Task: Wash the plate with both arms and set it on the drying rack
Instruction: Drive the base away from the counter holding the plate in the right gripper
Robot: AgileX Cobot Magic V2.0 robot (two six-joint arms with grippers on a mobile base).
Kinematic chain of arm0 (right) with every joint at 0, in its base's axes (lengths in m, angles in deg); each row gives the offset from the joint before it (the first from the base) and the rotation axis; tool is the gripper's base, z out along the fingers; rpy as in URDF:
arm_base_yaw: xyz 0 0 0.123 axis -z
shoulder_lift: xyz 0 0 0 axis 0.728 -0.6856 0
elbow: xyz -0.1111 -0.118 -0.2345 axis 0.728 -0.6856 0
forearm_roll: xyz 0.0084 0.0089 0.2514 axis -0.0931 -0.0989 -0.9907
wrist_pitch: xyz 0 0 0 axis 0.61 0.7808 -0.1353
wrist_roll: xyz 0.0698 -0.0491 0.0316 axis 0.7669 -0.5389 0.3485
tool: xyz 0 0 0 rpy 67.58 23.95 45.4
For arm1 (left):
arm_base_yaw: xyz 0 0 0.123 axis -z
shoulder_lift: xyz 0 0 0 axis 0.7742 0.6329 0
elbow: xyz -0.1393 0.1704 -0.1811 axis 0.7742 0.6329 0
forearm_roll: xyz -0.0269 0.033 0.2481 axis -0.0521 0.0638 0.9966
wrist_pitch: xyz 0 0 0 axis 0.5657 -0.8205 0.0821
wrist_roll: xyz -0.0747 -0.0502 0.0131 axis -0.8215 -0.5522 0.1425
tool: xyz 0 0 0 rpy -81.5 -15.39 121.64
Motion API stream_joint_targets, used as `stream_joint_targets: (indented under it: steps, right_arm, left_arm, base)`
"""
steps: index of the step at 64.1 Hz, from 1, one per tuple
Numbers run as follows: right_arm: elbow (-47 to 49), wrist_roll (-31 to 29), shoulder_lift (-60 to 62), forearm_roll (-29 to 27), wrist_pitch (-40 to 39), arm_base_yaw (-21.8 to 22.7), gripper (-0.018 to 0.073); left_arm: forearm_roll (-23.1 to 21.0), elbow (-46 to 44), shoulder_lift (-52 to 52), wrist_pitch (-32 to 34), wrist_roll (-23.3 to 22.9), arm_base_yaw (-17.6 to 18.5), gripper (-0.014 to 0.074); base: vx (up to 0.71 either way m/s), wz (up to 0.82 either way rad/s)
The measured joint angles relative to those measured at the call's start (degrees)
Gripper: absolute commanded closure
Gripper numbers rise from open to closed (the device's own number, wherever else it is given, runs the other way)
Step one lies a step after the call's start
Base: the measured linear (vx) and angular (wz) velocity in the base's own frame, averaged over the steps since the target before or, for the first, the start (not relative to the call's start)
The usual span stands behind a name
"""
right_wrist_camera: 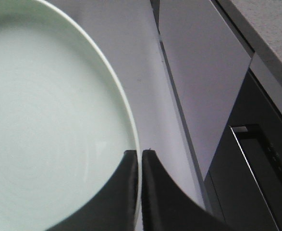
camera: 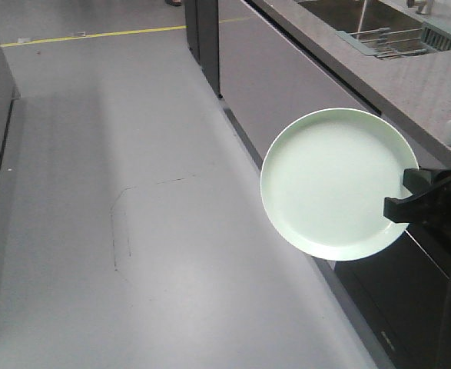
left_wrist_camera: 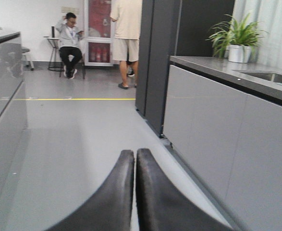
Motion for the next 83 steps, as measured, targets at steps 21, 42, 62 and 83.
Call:
stream_joint_targets:
  steps: [21,42,62,83]
  right_arm:
    - [0.0,0.0,0.0,0.0,0.0,0.0,0.0568]
    - [0.0,-0.05,0.0,-0.01,0.0,0.0,0.0568]
    - [0.0,-0.05,0.0,-0.01,0.0,0.0,0.0568]
    - [0.0,-0.05,0.0,-0.01,0.0,0.0,0.0568]
  left_arm:
    - [0.0,0.0,0.0,0.0,0.0,0.0,0.0601]
    - [0.0,0.0,0.0,0.0,0.0,0.0,0.0601]
    - [0.0,0.0,0.0,0.0,0.0,0.0,0.0601]
    - [0.0,0.0,0.0,0.0,0.0,0.0,0.0601]
  base:
    - [-0.03,0.29]
    - [-0.02,0.27]
    - [0.01,0.2]
    - [0.04,0.02]
